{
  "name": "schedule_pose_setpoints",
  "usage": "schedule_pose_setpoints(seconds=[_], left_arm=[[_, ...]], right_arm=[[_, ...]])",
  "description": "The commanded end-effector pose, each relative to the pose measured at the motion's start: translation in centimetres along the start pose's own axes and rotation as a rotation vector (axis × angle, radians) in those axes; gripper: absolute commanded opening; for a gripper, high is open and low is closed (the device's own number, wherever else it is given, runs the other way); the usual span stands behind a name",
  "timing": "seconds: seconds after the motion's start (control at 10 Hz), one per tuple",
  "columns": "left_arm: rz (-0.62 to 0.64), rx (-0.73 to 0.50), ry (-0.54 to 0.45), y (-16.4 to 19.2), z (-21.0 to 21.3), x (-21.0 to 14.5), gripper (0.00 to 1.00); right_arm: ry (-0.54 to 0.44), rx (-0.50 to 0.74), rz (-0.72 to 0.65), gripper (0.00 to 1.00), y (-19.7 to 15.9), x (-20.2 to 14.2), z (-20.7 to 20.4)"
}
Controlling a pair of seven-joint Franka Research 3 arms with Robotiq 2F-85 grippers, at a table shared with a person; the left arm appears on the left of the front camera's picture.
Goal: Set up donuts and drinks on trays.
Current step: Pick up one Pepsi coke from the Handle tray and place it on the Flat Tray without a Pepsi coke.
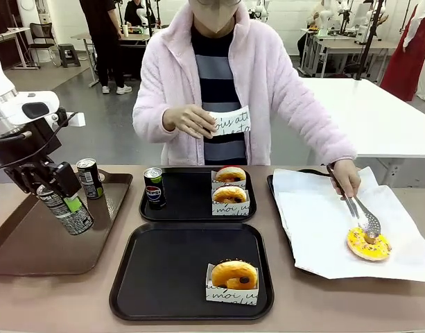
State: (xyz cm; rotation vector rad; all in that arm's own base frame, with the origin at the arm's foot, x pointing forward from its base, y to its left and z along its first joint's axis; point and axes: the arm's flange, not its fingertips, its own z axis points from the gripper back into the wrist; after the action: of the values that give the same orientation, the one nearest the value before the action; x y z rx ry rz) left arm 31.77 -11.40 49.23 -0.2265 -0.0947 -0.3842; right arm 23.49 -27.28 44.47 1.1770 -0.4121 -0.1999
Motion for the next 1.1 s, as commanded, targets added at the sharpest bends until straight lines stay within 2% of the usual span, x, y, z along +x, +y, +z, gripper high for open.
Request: schedule_pose_setpoints(seconds=[0.0, 0.1, 0.3, 0.7, 1.0], left_arm=[[-0.030, -0.038, -0.030, -0.3, 0.1, 0.6, 0.59], [-0.056, -0.065, -0.016, -0.8, -0.1, 1.6, 0.59], [-0.030, -0.073, 0.012, -3.4, -1.4, 3.4, 0.59], [-0.082, 0.013, 0.097, -9.0, -4.7, 7.3, 0.59], [-0.090, 0.050, 0.146, -11.8, -8.1, 10.4, 0.59]], right_arm=[[-0.006, 0.019, 0.017, 1.00, -0.1, 0.0, 0.1], [-0.006, 0.019, 0.017, 1.00, -0.1, 0.0, 0.1], [-0.006, 0.019, 0.017, 1.00, -0.1, 0.0, 0.1], [-0.006, 0.019, 0.017, 1.00, -0.1, 0.0, 0.1], [-0.006, 0.019, 0.017, 1.00, -0.1, 0.0, 0.1]])
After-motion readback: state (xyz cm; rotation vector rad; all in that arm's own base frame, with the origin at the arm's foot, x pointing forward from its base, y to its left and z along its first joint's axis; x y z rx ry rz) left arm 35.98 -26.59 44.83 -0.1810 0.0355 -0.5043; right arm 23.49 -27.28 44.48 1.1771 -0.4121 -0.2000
